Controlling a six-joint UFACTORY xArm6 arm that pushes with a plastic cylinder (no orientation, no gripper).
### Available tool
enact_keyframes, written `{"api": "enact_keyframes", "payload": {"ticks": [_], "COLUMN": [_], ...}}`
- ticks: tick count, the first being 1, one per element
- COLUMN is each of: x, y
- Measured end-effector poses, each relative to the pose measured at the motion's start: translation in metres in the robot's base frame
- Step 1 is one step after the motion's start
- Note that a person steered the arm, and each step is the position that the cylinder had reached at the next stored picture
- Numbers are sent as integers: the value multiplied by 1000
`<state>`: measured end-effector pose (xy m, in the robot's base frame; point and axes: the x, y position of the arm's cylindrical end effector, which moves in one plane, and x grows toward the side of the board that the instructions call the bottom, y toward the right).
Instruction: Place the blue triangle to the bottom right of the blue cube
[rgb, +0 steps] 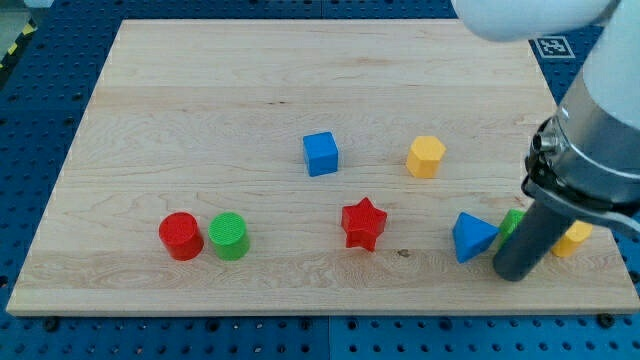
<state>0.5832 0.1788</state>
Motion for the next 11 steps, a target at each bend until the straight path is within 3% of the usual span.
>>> {"api": "enact_keyframes", "payload": {"ticks": [2,4,7,11], "x": [-22,5,-1,-67], "y": [-1,-1,-25,-29]}}
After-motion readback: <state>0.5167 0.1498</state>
